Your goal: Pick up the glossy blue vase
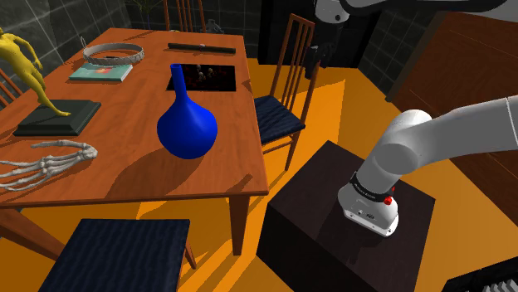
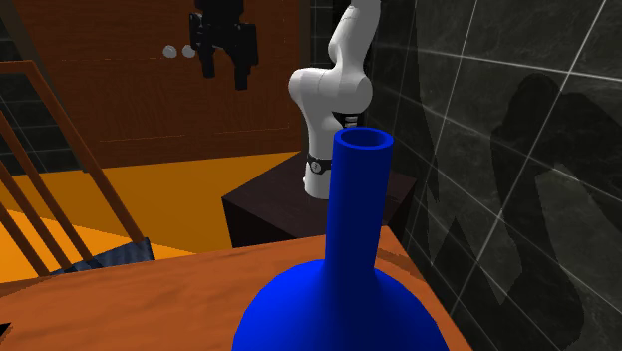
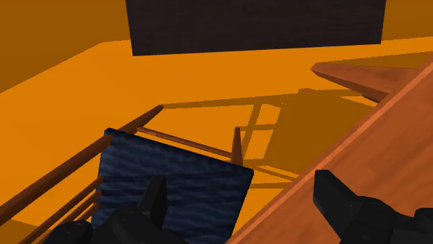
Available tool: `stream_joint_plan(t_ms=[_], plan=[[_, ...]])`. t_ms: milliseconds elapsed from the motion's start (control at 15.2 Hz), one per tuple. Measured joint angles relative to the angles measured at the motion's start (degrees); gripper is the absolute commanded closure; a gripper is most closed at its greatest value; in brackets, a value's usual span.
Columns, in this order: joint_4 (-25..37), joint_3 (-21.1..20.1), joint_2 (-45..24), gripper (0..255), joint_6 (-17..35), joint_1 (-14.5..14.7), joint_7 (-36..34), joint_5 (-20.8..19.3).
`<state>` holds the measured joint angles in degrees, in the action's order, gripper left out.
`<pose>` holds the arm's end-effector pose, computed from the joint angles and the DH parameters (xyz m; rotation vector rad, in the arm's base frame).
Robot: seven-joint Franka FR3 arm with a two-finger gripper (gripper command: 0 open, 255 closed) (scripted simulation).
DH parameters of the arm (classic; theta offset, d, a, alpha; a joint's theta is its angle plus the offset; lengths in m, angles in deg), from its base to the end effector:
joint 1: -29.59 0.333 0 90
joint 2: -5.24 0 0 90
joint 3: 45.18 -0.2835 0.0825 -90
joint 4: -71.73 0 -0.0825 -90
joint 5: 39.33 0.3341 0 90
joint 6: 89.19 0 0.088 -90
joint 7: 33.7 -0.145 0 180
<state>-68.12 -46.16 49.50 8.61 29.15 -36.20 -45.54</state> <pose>0.2954 -0.0109 0.5026 3.0221 -0.0396 0.0624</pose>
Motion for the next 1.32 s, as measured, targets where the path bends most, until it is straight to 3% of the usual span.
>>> stream_joint_plan(t_ms=[396,858,1320], plan=[[4.43,-3.47,-5.18,0,0.4,1.75,-3.67,2.77],[15.25,-9.6,-16.34,0,0.41,4.05,-10.45,6.17],[28.4,-14.95,-28.53,0,-0.58,5.65,-16.91,6.81]])
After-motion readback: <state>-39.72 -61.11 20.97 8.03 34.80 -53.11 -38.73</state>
